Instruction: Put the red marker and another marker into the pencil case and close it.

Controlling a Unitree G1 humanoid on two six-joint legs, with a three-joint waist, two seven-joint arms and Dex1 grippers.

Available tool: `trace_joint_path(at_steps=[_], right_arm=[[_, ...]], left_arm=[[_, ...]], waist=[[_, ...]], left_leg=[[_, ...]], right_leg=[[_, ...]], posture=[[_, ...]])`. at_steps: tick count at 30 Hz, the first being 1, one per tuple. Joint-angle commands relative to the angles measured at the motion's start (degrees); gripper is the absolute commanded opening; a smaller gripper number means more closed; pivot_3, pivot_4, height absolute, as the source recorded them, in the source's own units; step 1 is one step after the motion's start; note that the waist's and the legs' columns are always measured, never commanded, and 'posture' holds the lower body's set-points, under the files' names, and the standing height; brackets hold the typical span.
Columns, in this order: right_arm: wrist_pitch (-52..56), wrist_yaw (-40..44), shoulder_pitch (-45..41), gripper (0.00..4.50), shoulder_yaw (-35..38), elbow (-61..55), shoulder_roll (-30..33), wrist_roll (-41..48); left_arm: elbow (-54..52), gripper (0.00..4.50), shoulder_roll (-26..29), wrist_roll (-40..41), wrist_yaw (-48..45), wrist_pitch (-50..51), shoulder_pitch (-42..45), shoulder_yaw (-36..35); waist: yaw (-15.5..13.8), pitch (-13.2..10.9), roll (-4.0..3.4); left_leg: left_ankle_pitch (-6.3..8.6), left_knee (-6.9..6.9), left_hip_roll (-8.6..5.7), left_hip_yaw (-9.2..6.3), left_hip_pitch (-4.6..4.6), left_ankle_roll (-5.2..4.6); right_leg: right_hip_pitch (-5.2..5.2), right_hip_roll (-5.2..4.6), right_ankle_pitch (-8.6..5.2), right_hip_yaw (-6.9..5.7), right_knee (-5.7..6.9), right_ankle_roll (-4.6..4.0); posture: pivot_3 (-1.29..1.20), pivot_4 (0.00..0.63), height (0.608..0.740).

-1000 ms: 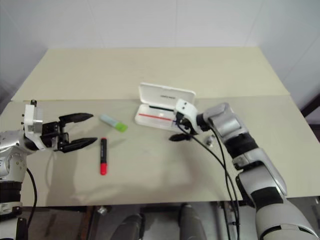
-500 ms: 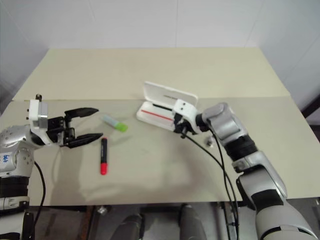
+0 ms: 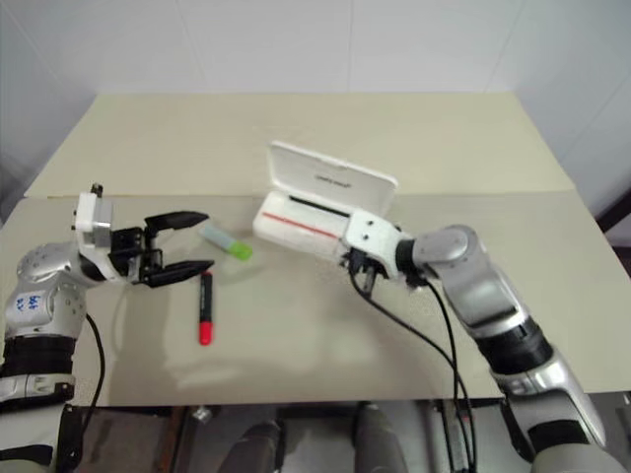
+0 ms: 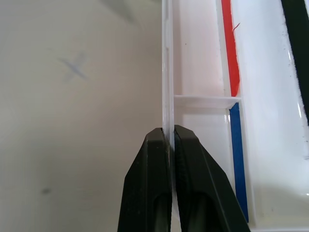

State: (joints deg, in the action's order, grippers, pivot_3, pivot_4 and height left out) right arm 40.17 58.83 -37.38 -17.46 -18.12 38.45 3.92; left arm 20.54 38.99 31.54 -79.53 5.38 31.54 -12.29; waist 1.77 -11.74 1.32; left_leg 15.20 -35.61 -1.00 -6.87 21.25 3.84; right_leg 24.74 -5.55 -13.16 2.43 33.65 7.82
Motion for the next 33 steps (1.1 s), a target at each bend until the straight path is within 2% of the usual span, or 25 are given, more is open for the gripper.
trace_joint_path(at_steps=[1,6,10,15,21,23,32,33], right_arm=[[0.1,3.7,2.4,0.03,0.1,-8.6,4.1,2.8],[-4.0,5.9,7.2,0.03,-3.2,-12.6,9.5,0.9],[-10.2,5.4,11.5,0.03,-5.5,-11.4,11.6,-2.3],[-13.3,4.1,12.9,0.03,-5.3,-7.7,11.3,-4.3],[-14.6,4.2,12.1,0.03,-4.7,-4.2,9.5,-3.4],[-15.3,4.4,11.4,0.03,-4.9,-2.7,9.1,-3.7],[-15.8,5.2,9.3,0.03,-4.9,0.0,7.6,-3.9],[-15.8,5.3,9.3,0.56,-4.9,0.0,7.6,-3.9]], left_arm=[[0.3,4.5,0.2,0.6,-1.4,0.0,0.9,-0.4],[0.2,4.5,-0.1,1.0,-2.2,0.6,0.7,-0.5],[-2.1,4.5,1.0,2.9,-3.8,3.2,-1.8,-1.7],[-4.2,4.5,3.0,4.6,-5.4,5.2,-5.4,-3.7],[-4.3,4.5,6.6,1.9,-5.9,3.7,-9.2,-3.7],[-4.4,4.5,6.8,1.6,-5.4,3.1,-9.7,-3.8],[-6.7,4.5,5.8,1.8,-3.1,3.1,-10.9,-3.5],[-6.7,4.5,5.7,1.8,-3.0,3.1,-10.8,-3.4]], waist=[[0.0,0.0,0.01],[-0.1,0.0,0.01],[0.0,0.0,0.02],[0.0,0.0,0.04],[-0.1,0.0,0.08],[-0.1,0.0,0.11],[0.0,0.0,0.14],[0.0,0.0,0.14]], left_leg=[[0.0,0.0,0.01,0.0,0.0,0.0],[0.01,-0.13,0.01,0.01,0.0,-0.02],[0.02,-0.16,0.02,0.02,-0.01,-0.03],[0.02,-0.26,0.06,0.09,-0.01,-0.03],[0.02,-0.36,0.07,0.09,-0.02,-0.04],[0.02,-0.38,0.08,0.09,-0.04,-0.05],[-0.03,-0.45,0.17,0.1,-0.08,-0.07],[-0.03,-0.45,0.18,0.1,-0.08,-0.07]], right_leg=[[-0.01,0.01,0.0,0.0,-0.01,-0.01],[-0.12,0.01,0.0,-0.01,-0.1,0.01],[-0.15,0.01,-0.01,0.0,-0.12,0.01],[-0.14,0.05,-0.02,0.05,-0.12,-0.01],[-0.22,0.05,-0.08,0.05,-0.13,-0.17],[-0.24,0.05,-0.44,0.05,-0.14,-0.91],[-0.25,0.16,-0.24,0.06,-0.08,-1.06],[-0.25,0.17,-0.23,0.06,-0.08,-1.08]], posture=[[0.0,0.15,0.74],[0.0,0.15,0.74],[0.0,0.15,0.74],[0.0,0.15,0.74],[0.0,0.15,0.74],[0.0,0.15,0.74],[0.0,0.15,0.74],[0.0,0.15,0.74]])
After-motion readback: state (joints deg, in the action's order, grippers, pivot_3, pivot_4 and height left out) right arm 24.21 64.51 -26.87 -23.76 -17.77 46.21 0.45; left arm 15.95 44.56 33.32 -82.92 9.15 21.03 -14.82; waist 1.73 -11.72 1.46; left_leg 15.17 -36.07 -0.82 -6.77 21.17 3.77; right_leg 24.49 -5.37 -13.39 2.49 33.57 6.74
